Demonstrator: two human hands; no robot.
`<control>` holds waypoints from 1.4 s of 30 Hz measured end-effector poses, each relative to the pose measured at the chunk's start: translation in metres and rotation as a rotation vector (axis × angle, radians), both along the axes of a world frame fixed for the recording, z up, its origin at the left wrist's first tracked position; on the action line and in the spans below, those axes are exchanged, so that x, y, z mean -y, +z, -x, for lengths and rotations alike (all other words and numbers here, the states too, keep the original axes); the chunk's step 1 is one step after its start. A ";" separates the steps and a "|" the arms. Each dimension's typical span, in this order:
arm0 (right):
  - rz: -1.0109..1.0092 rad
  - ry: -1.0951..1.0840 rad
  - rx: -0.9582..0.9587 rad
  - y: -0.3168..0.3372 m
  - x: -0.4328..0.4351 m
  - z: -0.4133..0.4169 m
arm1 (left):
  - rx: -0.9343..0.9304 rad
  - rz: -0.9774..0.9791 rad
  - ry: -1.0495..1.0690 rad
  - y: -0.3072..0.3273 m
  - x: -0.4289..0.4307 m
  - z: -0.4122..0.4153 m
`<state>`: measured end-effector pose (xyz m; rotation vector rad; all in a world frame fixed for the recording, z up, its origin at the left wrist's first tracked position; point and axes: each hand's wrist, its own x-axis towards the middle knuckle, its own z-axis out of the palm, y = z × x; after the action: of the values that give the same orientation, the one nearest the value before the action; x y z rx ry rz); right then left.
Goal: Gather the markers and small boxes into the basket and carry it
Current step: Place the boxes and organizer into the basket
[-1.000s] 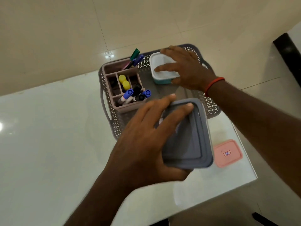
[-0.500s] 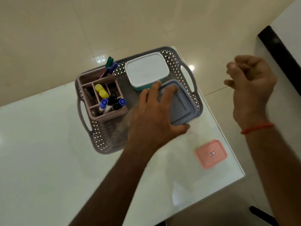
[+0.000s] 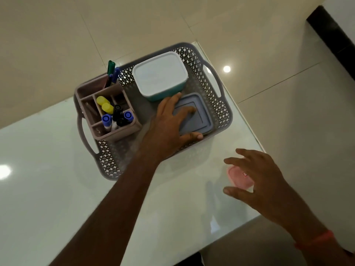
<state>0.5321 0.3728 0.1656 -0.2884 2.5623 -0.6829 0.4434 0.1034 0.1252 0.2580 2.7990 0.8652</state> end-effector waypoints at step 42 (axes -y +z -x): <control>0.053 0.379 -0.112 -0.020 0.230 0.060 | -0.183 -0.119 0.493 0.062 0.114 -0.184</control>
<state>0.4721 0.1429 0.1459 -0.8259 2.4912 -0.6038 0.6278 -0.0106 0.1869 -0.3735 3.0368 1.1618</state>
